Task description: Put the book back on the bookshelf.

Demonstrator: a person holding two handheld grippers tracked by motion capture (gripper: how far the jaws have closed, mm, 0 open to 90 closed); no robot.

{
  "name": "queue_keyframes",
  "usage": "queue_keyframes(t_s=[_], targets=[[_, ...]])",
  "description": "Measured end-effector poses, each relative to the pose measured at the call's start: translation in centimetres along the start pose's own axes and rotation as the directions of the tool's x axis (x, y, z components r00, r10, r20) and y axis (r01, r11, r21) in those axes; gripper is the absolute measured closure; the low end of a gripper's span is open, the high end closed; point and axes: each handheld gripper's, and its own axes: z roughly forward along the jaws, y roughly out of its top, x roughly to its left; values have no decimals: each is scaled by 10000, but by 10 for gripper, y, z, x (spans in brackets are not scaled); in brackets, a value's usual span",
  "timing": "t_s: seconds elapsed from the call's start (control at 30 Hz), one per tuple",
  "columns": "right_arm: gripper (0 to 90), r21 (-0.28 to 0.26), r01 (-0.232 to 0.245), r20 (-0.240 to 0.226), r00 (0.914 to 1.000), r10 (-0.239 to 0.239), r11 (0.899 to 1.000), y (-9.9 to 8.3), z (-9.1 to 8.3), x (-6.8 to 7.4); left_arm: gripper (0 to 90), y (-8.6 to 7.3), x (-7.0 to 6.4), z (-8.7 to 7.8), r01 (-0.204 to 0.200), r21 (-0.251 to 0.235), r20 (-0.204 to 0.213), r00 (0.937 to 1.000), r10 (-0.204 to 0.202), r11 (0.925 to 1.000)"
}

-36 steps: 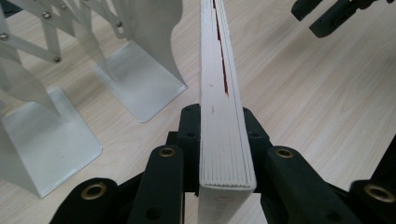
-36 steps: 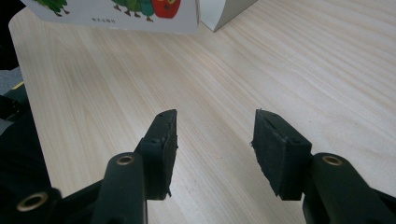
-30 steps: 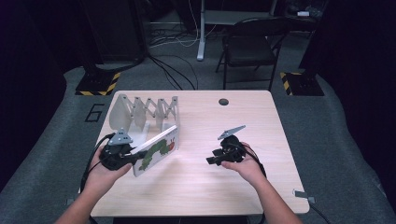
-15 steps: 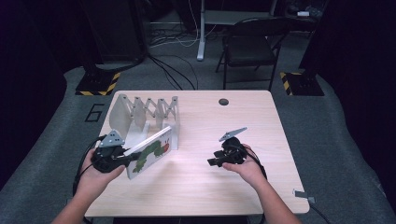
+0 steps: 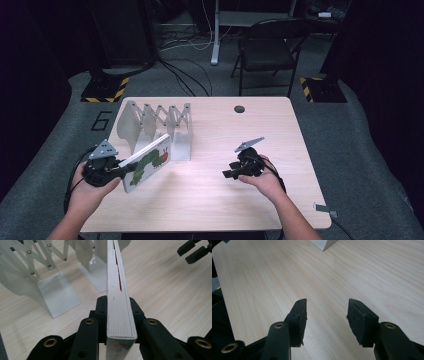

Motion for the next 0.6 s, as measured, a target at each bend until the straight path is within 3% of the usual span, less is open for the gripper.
queue_keyframes(t_s=[0.43,0.6], targets=[[500,-11,-150,52,9999,150,9999,-3,1,0,753,-11,15,-3,651,-161,-403,9970,-657,9977],[500,-25,8,58,10000,-7,10000,-4,0,-2,752,-14,20,-5,808,-115,-519,9953,-813,9967]])
